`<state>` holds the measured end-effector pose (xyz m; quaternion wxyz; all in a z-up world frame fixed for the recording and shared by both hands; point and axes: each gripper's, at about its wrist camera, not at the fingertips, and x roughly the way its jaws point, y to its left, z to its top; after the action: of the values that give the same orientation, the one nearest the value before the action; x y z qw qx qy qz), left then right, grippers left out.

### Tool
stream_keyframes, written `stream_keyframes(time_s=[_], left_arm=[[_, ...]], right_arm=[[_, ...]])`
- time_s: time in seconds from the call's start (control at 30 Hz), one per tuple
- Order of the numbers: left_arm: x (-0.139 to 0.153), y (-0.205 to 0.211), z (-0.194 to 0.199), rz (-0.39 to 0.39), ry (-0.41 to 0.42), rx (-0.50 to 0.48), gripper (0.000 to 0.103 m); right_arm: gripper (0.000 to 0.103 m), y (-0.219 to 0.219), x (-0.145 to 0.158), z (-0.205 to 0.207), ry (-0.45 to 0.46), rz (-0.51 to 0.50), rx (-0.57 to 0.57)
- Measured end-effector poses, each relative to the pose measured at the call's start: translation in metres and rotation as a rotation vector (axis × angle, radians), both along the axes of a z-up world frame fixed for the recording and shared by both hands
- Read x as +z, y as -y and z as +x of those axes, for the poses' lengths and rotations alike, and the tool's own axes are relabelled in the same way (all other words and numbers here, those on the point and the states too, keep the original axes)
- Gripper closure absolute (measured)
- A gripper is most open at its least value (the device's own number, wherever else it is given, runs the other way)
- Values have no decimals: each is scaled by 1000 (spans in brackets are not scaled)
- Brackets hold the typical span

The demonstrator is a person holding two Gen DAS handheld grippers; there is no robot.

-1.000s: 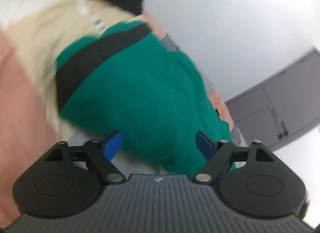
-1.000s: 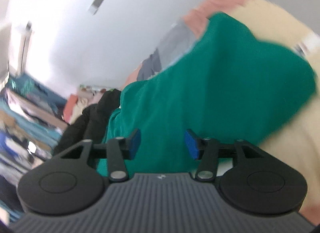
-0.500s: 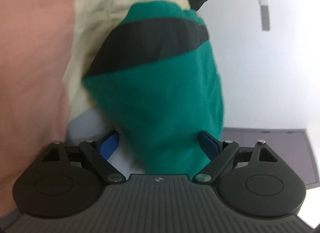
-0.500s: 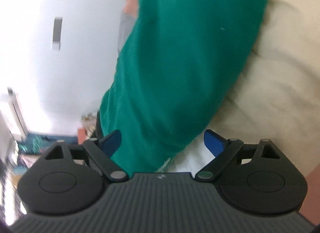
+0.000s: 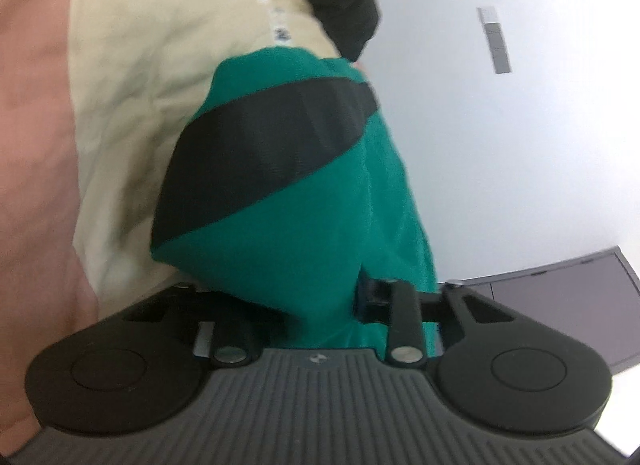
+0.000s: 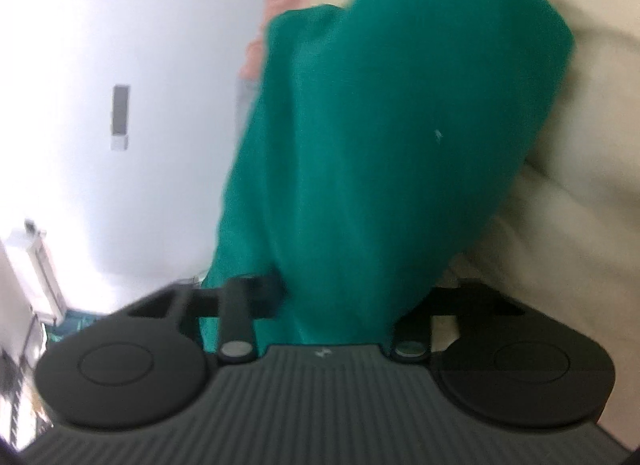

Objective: Fold large clothes

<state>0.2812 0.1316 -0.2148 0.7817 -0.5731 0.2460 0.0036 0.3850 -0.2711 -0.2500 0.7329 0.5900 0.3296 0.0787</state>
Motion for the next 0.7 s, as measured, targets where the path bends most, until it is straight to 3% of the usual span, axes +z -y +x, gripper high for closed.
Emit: stream_keyframes(time_s=[0.03, 0.2, 0.33, 0.57, 0.7], left_arm=[[2, 0, -4, -8, 22, 0, 73], [18, -3, -26, -17, 58, -13, 78], [46, 2, -58, 54, 69, -48, 78], [81, 16, -115, 148, 88, -55, 78], [89, 19, -141, 163, 82, -95, 77]], right_arm=[[80, 2, 5, -4, 13, -17, 13], [84, 8, 32, -21, 78, -116, 61], [84, 9, 55, -33, 117, -174, 97], [84, 12, 87, -78, 193, -195, 126], [84, 21, 93, -105, 200, -192, 119]])
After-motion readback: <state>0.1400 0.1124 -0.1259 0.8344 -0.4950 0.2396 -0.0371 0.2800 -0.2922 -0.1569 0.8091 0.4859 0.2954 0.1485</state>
